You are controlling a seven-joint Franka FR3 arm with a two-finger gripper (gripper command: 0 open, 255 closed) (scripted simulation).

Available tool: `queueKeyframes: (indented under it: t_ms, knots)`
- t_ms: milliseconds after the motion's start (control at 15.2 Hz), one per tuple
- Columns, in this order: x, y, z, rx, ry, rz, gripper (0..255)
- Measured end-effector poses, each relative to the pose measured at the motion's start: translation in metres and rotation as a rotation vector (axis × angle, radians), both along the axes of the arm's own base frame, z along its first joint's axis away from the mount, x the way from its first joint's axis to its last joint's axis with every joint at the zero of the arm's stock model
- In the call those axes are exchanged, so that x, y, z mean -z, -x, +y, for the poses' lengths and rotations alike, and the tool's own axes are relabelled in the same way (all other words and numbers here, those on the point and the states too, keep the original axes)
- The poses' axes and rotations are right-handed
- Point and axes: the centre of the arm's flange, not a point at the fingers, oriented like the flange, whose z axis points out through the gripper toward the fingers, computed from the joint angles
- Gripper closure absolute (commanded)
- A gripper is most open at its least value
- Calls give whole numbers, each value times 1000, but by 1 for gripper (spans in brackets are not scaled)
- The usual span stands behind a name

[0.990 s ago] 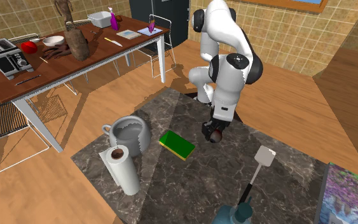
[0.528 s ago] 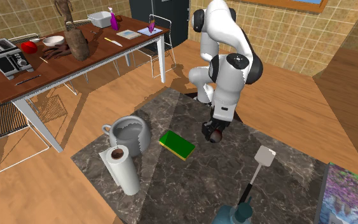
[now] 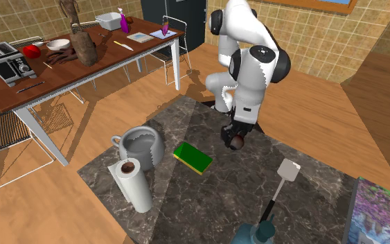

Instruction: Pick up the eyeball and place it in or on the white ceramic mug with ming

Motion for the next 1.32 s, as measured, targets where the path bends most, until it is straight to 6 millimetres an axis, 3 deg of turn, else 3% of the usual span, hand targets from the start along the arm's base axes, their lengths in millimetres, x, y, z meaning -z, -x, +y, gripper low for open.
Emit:
queueKeyframes:
  t_ms: [1320]
  knots:
    - [-107,0,0,0,0,0,255]
